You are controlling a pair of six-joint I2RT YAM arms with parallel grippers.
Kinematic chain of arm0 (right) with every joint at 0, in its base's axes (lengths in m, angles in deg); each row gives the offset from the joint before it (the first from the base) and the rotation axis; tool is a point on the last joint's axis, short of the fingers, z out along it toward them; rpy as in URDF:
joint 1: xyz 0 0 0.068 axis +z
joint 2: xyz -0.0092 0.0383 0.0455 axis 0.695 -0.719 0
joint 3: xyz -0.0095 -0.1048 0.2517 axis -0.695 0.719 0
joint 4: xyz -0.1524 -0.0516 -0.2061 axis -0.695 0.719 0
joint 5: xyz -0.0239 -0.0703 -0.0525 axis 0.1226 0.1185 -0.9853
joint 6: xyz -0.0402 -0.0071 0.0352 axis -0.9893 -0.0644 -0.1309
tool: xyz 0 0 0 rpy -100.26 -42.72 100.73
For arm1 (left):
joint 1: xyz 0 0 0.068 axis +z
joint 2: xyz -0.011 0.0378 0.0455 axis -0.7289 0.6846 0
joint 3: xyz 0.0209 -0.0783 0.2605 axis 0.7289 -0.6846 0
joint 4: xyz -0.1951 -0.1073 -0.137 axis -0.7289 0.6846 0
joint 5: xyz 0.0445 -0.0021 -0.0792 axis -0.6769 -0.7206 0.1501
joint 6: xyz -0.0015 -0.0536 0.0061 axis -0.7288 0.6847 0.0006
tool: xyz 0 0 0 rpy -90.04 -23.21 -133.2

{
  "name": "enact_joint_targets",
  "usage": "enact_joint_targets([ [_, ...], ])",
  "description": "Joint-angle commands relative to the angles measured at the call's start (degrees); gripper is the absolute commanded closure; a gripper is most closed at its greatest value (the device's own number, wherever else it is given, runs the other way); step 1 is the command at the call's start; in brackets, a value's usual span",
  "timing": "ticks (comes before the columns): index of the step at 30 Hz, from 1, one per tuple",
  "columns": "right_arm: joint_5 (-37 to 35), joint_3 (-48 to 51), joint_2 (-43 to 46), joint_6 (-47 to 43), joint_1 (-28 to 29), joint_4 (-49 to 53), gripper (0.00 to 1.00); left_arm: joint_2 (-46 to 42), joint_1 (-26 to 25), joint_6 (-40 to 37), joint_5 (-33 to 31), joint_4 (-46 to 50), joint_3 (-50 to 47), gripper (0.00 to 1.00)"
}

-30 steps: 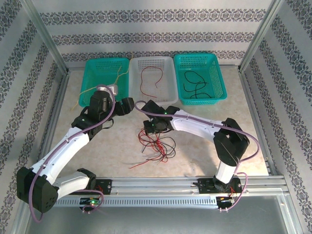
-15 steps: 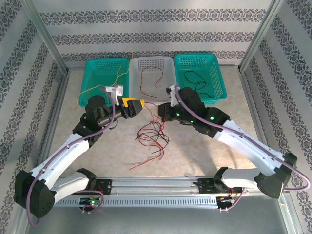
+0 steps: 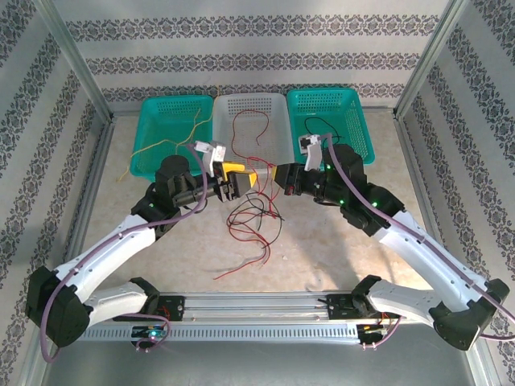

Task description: Untangle the cables

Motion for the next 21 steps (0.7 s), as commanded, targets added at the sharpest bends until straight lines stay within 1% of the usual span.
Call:
enact_joint_targets([
  [1,1.3,1.0,2.0,1.1,-0.1,-3.0,1.00,-0.1,-1.1,-2.6,-2.6,-0.6,2.2,0.36],
  [5,2.5,2.0,3.3,1.9,0.1,-4.9,1.00,0.0,-1.2,-2.8,-5.1,-0.4,2.1,0.40],
  [8,3.3,2.8,3.8,2.8,0.1,-6.5,1.00,0.9,-1.2,-0.7,-4.1,-2.8,1.9,0.41],
  [12,4.4,4.1,3.9,4.3,0.2,-8.9,1.00,3.1,-1.2,2.6,-1.0,-6.6,1.9,0.43],
  [15,5.2,4.4,3.7,5.0,0.2,-10.0,1.00,3.8,-1.2,3.5,-0.9,-8.6,1.6,0.46],
  [19,5.2,4.8,4.1,4.9,0.2,-10.1,1.00,4.1,-1.2,3.2,-1.7,-8.2,2.0,0.64],
  [21,4.9,5.2,4.4,4.8,0.1,-9.9,1.00,4.4,-1.2,3.5,-1.6,-8.2,2.3,0.80],
])
